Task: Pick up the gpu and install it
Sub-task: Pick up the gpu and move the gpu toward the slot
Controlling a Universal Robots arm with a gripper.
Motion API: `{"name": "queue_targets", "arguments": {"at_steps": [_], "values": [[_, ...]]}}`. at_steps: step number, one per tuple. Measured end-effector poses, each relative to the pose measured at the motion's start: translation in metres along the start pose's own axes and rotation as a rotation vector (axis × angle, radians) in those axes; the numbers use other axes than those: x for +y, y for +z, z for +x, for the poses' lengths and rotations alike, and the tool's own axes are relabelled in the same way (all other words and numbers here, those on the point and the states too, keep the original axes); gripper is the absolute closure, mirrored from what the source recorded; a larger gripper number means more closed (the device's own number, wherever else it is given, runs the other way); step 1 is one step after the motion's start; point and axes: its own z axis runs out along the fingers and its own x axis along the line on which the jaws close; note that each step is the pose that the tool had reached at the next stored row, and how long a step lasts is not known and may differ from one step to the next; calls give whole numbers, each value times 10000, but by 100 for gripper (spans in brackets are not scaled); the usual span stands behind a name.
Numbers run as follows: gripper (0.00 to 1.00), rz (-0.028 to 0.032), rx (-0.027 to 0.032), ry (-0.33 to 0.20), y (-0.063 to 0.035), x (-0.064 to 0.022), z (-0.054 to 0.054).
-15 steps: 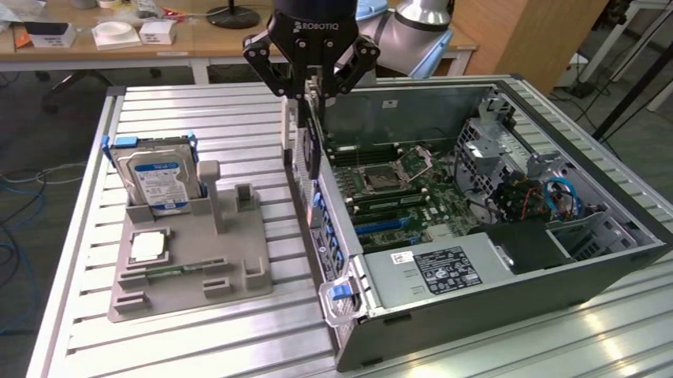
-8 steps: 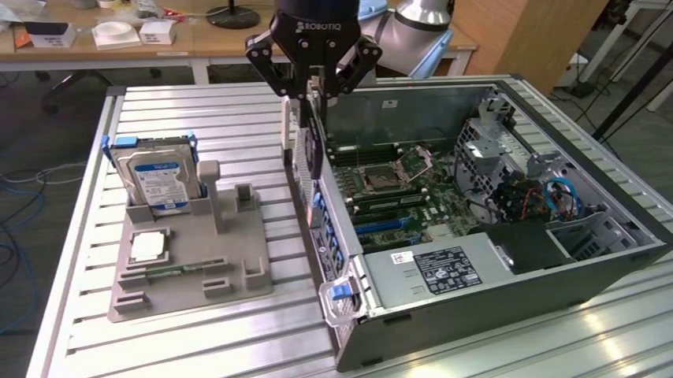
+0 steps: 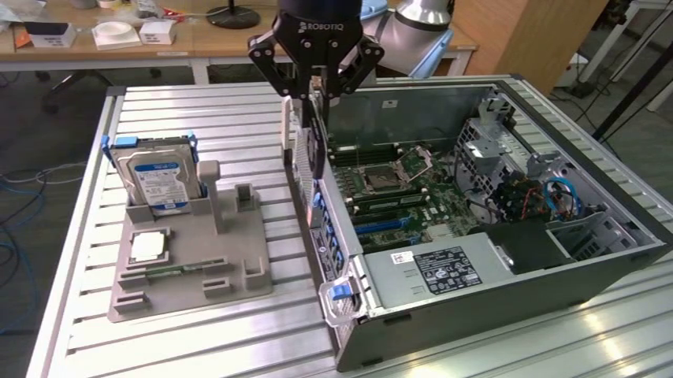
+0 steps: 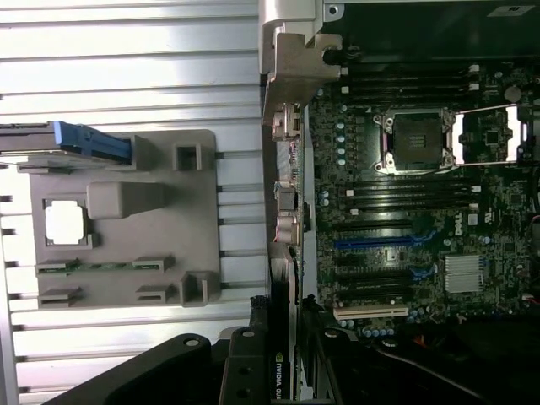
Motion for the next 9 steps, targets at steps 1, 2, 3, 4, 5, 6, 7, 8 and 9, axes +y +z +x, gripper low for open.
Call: {"name": "queue_targets", "arguments": {"at_steps": [1, 2, 3, 4, 5, 6, 7, 8, 9], "values": [[74, 0, -1, 0, 1, 0, -3], [74, 0, 0, 0, 1, 0, -5], [74, 0, 0, 0, 1, 1, -8], [74, -1, 0, -1, 1, 1, -11], [74, 0, -1, 0, 1, 1, -13], [74, 0, 0, 0, 1, 1, -15], [74, -1, -1, 0, 2, 1, -18], [74, -1, 0, 0, 2, 1, -20], [74, 0, -1, 0, 2, 1, -22]]}}
